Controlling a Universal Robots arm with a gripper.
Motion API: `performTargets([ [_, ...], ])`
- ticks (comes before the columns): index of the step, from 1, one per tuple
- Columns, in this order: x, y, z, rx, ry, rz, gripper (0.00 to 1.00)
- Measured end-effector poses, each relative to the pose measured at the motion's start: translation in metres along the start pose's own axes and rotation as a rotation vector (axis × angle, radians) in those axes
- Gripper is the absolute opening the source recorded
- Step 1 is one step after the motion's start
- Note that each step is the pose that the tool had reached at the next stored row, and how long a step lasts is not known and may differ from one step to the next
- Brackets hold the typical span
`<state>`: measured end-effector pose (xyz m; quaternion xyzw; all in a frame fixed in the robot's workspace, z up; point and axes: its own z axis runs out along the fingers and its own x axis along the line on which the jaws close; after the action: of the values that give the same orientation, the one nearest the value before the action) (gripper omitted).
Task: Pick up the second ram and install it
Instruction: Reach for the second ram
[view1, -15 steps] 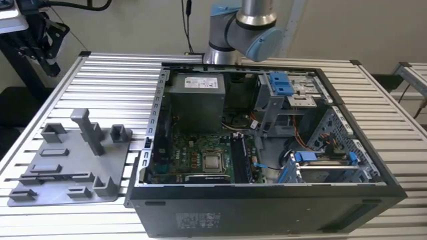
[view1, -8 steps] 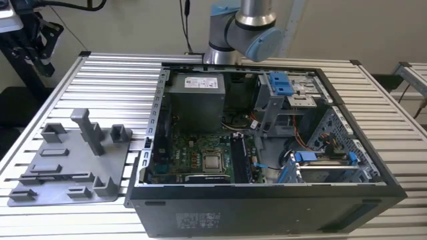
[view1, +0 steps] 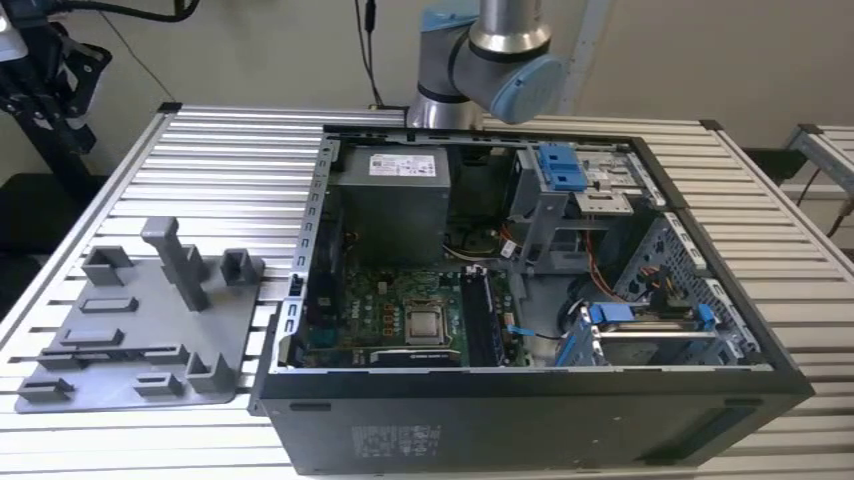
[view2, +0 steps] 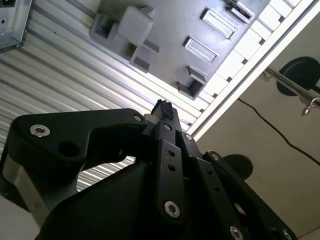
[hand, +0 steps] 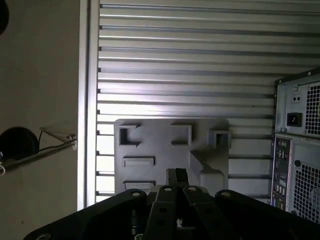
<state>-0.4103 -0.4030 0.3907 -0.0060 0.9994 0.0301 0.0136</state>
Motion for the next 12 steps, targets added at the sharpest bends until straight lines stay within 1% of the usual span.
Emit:
performTargets([
  [2, 0.0005, -0.0005, 0.0, 0.0, 0.0, 0.0, 0.11],
  [5, 0.0012, -0.0058, 0.0001, 0.0, 0.0, 0.0, 0.11],
  [8, 0.0013, -0.0151, 0.0001, 0.0, 0.0, 0.0, 0.11],
  [12, 0.0015, -0.0327, 0.0004, 0.0001, 0.0001, 0.0, 0.11],
])
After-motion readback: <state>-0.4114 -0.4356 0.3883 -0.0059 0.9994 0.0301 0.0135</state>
